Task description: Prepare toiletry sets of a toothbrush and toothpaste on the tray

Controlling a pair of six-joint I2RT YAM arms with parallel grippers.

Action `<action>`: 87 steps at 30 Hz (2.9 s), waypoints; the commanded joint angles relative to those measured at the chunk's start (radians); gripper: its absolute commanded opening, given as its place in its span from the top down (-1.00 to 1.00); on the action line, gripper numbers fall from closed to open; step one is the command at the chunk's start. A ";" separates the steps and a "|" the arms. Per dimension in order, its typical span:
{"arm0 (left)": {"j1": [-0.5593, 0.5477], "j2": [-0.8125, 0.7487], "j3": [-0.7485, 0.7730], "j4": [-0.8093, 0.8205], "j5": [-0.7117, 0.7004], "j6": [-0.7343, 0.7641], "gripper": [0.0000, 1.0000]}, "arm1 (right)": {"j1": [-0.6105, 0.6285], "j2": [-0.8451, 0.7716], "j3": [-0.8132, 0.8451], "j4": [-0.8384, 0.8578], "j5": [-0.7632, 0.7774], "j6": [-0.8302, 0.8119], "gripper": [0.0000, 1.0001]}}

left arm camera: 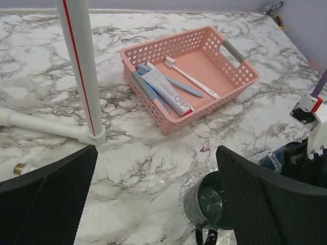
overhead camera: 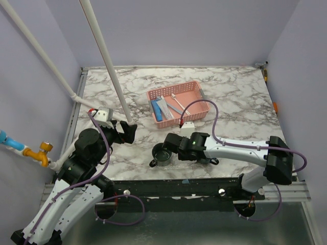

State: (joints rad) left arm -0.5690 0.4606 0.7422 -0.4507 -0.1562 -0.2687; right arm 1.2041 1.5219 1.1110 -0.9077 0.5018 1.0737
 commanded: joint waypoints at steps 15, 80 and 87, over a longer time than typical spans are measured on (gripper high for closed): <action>0.003 -0.009 0.005 0.012 0.023 -0.004 -0.97 | 0.013 -0.020 0.139 -0.112 0.104 0.003 0.33; 0.004 0.056 -0.009 0.045 0.074 0.048 -0.97 | -0.517 0.775 0.837 0.214 -0.389 -0.724 -0.27; 0.003 0.055 -0.009 0.044 0.074 0.049 -0.97 | -0.523 0.793 0.821 0.221 -0.398 -0.720 -0.03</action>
State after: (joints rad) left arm -0.5690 0.5156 0.7418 -0.4248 -0.1032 -0.2321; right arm 0.6895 2.2917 1.9232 -0.6895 0.1318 0.3641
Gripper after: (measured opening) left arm 0.987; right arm 0.559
